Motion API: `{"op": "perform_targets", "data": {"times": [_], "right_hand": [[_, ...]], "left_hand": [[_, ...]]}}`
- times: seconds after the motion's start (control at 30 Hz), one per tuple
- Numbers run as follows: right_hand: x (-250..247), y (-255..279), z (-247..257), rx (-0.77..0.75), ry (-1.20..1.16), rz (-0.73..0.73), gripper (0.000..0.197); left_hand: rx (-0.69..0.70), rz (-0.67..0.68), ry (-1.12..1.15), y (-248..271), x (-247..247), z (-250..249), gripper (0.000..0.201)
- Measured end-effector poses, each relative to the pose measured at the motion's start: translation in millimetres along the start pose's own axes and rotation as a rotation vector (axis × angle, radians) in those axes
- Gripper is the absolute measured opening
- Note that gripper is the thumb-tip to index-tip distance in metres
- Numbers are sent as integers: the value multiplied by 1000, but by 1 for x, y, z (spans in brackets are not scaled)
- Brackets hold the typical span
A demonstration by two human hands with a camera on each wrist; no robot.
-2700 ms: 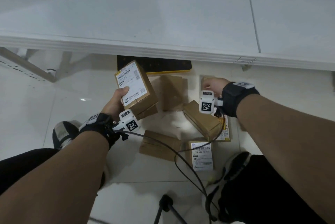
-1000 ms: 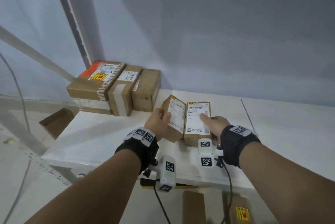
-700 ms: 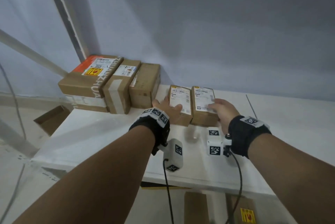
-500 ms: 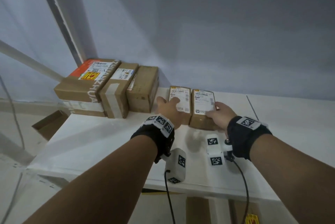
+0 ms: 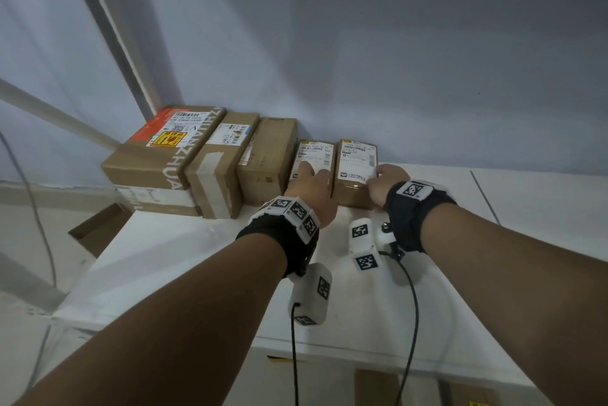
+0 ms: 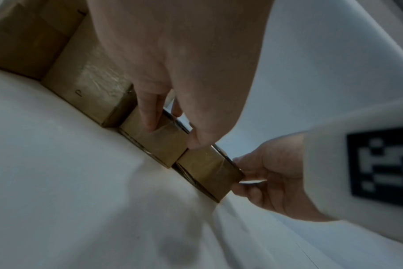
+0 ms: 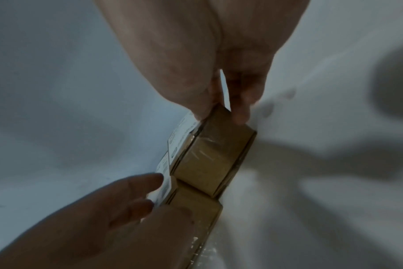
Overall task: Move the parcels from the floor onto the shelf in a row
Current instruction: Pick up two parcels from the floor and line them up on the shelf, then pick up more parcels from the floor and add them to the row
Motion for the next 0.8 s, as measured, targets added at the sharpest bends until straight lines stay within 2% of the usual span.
{"op": "perform_targets", "data": {"times": [0.1, 0.23, 0.37, 0.43, 0.5, 0.6, 0.67, 0.73, 0.8], "right_hand": [[-1, -7, 8, -8, 65, 33, 29], [-1, -8, 10, -16, 80, 34, 30], [4, -6, 1, -34, -148, 70, 36], [-4, 11, -4, 29, -349, 133, 44], [-18, 36, -12, 68, -400, 149, 39], [-40, 83, -22, 94, -222, 173, 30], [-47, 130, -33, 77, -180, 244, 18], [-52, 156, -46, 87, -129, 255, 10], [-53, 179, -65, 103, -219, 322, 9]], "left_hand": [[30, 1, 37, -4, 1, 5, 38], [20, 63, 47, -4, 0, 8, 52], [32, 73, 66, 7, 3, 5, 63], [19, 73, 58, 16, 2, 6, 65], [56, 77, 25, 31, 2, 1, 57], [71, 85, 25, 61, 0, -17, 42], [67, 136, 68, 91, 10, -36, 33], [97, 185, 132, 121, 22, -56, 25], [123, 255, 187, 148, 38, -73, 21]]}}
Point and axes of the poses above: each hand's wrist, its own y-axis away from the middle knuckle, its own x-axis out of the palm, z = x × y, the point moved 1 cm from there along -y, towards the middle knuckle, and after that the axes turned 14 degrees about z, right-handed, at the moved point
